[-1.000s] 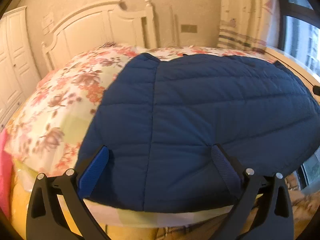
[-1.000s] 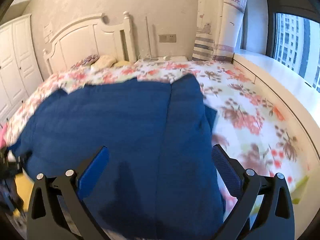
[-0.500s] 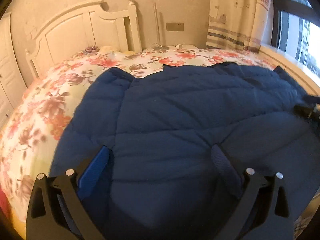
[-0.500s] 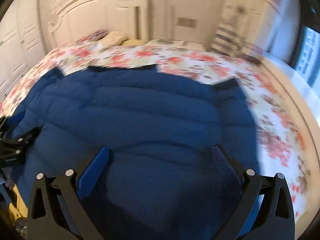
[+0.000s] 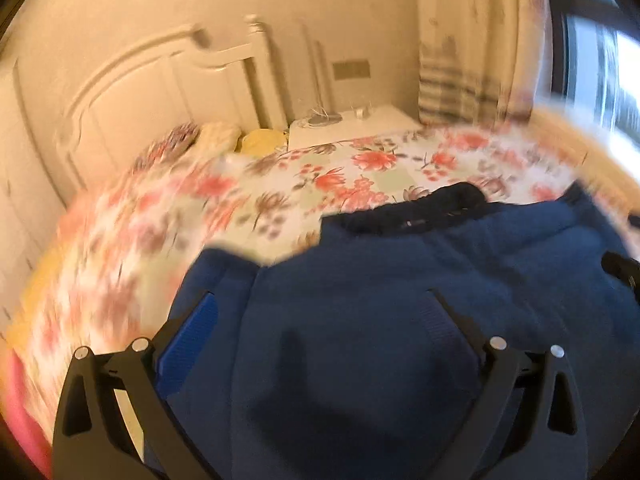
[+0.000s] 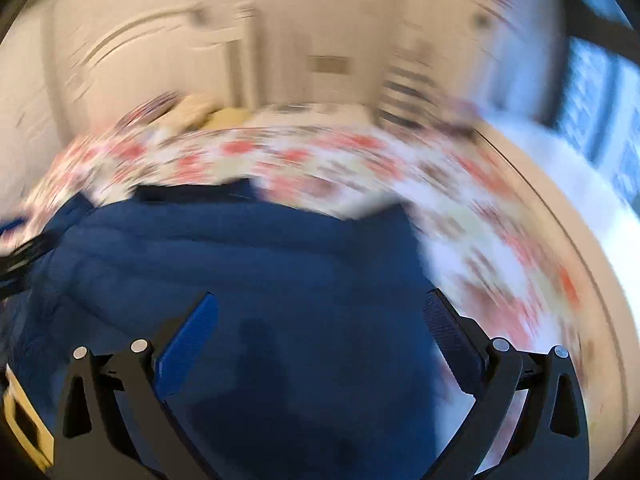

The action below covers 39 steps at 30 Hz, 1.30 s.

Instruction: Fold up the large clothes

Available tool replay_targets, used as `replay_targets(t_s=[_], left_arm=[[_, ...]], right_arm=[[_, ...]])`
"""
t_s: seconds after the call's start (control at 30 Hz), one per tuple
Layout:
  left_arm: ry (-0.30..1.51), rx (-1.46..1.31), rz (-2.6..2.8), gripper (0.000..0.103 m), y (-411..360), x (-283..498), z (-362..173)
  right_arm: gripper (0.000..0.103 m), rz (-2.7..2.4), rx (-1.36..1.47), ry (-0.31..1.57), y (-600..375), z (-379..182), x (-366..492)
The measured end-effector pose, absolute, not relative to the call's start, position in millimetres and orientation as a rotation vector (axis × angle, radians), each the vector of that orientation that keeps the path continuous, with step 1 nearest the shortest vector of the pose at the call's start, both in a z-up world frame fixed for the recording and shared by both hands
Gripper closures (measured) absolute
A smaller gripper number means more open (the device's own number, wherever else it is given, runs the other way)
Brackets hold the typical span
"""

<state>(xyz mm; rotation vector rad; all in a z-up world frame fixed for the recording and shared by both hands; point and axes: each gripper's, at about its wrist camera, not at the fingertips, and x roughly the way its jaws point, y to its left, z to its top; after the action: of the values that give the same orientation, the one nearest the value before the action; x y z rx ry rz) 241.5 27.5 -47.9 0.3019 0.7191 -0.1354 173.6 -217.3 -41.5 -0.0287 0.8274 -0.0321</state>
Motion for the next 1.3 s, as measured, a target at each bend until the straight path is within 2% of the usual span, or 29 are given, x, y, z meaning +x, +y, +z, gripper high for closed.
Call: replay_targets(t_s=[0.17,0.23,0.3,0.37,0.5,0.67,0.8,0.97,1.03,1.07,1.3], left_arm=[[0.829,0.362,-0.039,0.003,28.5,301.1,-73.9],[0.859,0.369,0.02,0.002,53.3,314.8,-90.4],[0.902,0.225,-0.026,0.002,95.2,319.3,-101.7],[0.928,0.097,0.009,0.002,129.6,321.7,-102.4],[0.939,-0.029,0.016,0.002,167.6,314.8,-101.2],[0.753,0.113,-0.001,0.003,139.9,248.1,-67.8],[0.628,0.188,-0.139,0.002,100.7,183.9,-57.3],[0.68,0.287,-0.166,0.002,65.6,179.1,-90.8],[0.689,0.259,-0.175,0.002,67.7,182.9,-95.8],[0.701,0.243,-0.185,0.002,69.6,183.8,-97.1],[0.716,0.201,-0.209,0.002,76.9,186.6,-103.5]], right_arm=[[0.005,0.012,-0.253,0.939,-173.8,-73.6,244.6],[0.005,0.026,-0.155,0.981,-197.4,-86.3,258.7],[0.005,-0.026,0.065,0.988,-240.7,-85.5,260.1],[0.005,-0.123,0.19,0.951,-284.4,-83.3,247.7],[0.005,-0.214,0.225,0.917,-324.6,-71.0,203.0],[0.005,-0.094,0.294,0.755,-335.7,-44.1,91.4],[0.005,-0.022,0.444,0.715,-346.1,-63.3,1.8],[0.007,0.027,0.581,0.714,-337.0,-107.0,-62.0],[0.016,0.091,0.628,0.729,-327.6,-119.5,-69.1],[0.018,0.113,0.632,0.73,-324.0,-121.3,-69.3],[0.018,0.187,0.621,0.678,-305.2,-113.9,-37.0]])
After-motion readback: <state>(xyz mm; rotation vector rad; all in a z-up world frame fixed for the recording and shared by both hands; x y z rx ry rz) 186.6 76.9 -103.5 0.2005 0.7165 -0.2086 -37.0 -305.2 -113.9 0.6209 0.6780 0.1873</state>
